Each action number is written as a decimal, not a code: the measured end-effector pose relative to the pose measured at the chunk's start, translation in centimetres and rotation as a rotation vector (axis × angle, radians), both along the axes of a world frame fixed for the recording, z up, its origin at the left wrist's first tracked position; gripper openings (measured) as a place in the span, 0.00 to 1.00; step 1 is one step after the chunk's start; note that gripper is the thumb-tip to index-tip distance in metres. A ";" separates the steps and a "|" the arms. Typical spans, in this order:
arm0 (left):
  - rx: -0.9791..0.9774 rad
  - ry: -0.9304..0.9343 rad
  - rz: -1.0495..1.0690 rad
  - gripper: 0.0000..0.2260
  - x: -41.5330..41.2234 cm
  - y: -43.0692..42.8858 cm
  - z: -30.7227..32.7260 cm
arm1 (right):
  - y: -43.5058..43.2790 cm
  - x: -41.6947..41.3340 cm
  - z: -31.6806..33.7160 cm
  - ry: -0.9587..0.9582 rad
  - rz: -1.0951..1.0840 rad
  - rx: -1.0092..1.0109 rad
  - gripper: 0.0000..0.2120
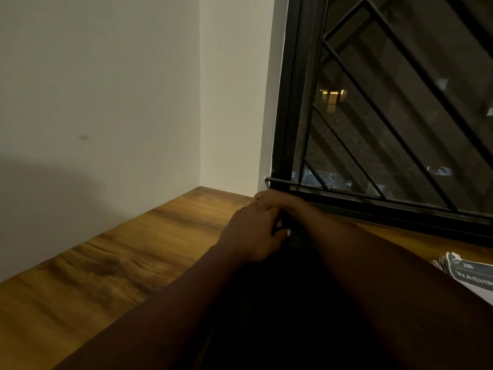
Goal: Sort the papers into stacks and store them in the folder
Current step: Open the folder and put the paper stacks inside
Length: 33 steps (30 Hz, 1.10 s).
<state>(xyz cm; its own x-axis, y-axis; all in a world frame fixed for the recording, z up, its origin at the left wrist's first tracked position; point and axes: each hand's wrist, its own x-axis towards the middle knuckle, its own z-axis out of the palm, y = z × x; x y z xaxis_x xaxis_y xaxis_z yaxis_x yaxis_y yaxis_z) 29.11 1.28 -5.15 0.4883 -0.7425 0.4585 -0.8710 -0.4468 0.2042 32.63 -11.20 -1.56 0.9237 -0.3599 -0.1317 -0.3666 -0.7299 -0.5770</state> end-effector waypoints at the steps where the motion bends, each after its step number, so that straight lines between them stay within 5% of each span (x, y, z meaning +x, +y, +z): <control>1: -0.033 0.006 -0.008 0.10 0.0 0.0 -0.1 | 0.3 -0.3 0.2 0.011 0.023 -0.042 0.16; 10: -0.053 -0.044 -0.017 0.08 -0.4 0.5 -0.1 | -0.8 -0.2 0.8 0.094 0.016 -0.128 0.10; 15: -0.042 -0.042 -0.008 0.09 -0.4 0.5 -0.1 | -2.1 -1.3 1.6 0.175 -0.027 0.015 0.07; 33: -0.027 -0.011 0.049 0.11 -0.7 0.6 -0.2 | -7.0 -5.2 2.9 0.269 -0.072 0.042 0.10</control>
